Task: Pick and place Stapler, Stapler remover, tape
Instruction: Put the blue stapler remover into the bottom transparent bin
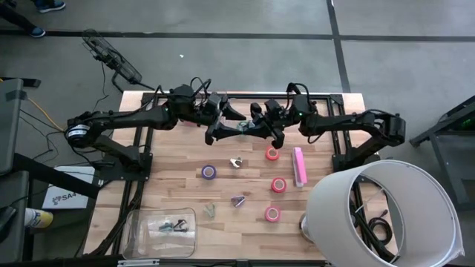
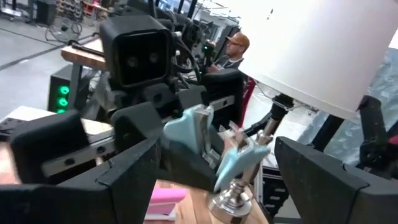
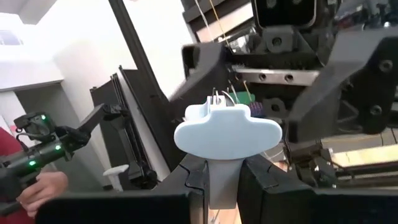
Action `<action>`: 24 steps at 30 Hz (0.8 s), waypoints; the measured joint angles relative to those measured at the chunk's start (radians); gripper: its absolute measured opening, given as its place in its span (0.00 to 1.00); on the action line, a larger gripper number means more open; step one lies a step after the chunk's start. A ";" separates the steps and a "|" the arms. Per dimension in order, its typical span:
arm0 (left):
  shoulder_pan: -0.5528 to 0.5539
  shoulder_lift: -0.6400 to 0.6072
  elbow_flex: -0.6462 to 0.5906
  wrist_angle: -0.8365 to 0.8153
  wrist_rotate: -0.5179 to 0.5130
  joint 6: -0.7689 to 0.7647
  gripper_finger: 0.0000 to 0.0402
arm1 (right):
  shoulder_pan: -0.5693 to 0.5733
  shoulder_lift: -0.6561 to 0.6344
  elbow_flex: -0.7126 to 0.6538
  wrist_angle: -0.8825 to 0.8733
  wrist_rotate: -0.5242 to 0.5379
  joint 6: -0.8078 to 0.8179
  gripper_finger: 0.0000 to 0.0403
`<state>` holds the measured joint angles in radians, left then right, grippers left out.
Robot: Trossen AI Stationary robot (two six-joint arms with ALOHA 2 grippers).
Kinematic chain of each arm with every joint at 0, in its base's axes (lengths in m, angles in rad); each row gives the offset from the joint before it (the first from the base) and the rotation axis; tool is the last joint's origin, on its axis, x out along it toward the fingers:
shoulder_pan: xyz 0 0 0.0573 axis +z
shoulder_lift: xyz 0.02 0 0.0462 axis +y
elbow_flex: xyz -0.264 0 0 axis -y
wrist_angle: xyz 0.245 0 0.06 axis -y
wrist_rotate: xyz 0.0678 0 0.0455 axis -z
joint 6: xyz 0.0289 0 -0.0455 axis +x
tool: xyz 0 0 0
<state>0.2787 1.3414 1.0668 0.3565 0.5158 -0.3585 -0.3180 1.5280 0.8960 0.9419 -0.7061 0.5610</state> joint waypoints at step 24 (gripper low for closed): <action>0.002 -0.003 0.000 -0.024 0.013 -0.044 0.77 | -0.010 0.018 0.020 -0.087 0.131 -0.053 0.09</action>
<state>0.2802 1.3381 1.0664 0.3321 0.5288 -0.4028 -0.3275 1.5463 0.9157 0.8553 -0.5752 0.5075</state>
